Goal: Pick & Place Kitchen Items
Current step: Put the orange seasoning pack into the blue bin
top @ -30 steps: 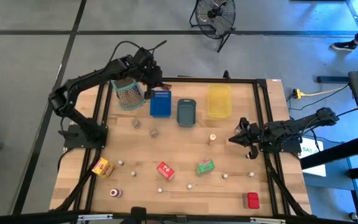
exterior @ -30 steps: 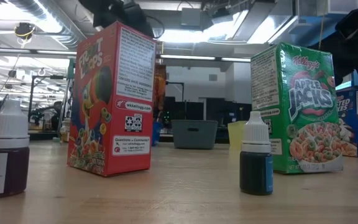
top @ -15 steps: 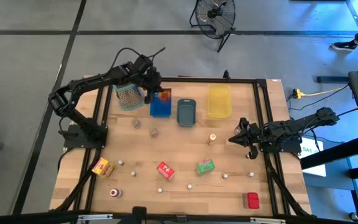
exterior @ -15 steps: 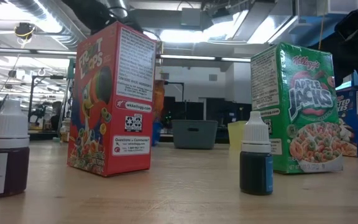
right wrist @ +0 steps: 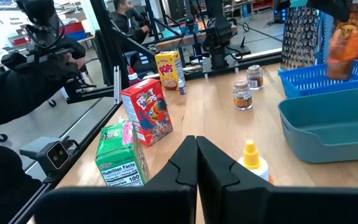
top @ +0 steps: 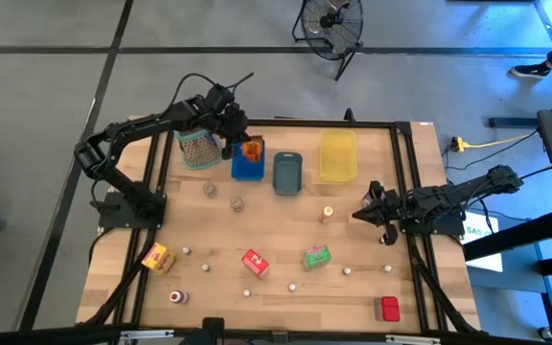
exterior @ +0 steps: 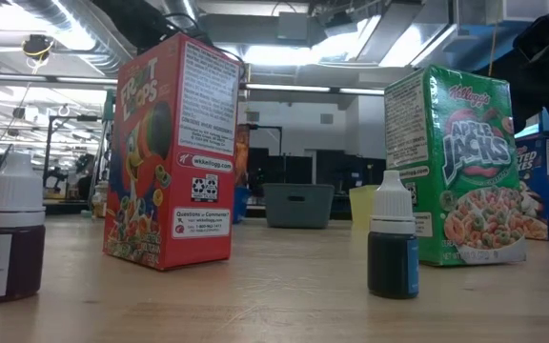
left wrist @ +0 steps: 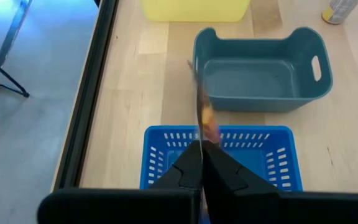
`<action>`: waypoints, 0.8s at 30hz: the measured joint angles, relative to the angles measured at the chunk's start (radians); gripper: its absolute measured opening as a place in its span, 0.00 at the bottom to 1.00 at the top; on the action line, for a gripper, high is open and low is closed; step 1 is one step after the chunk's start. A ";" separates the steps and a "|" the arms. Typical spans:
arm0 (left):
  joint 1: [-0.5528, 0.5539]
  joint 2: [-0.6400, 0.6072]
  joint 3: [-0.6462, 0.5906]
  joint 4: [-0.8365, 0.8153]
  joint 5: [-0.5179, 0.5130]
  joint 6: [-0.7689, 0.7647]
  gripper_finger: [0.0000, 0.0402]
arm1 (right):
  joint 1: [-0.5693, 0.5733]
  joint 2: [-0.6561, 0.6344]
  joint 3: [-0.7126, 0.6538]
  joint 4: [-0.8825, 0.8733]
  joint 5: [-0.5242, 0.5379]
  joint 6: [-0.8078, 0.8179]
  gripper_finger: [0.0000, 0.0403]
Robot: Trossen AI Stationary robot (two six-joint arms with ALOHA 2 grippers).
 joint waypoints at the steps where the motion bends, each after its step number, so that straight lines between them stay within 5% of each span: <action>1: 0.000 0.000 0.000 0.000 0.000 0.000 0.00 | 0.000 0.000 0.000 0.000 0.000 0.000 0.00; 24: 0.000 0.000 0.000 -0.039 0.000 -0.015 0.00 | 0.000 0.000 0.000 0.000 -0.004 0.000 0.00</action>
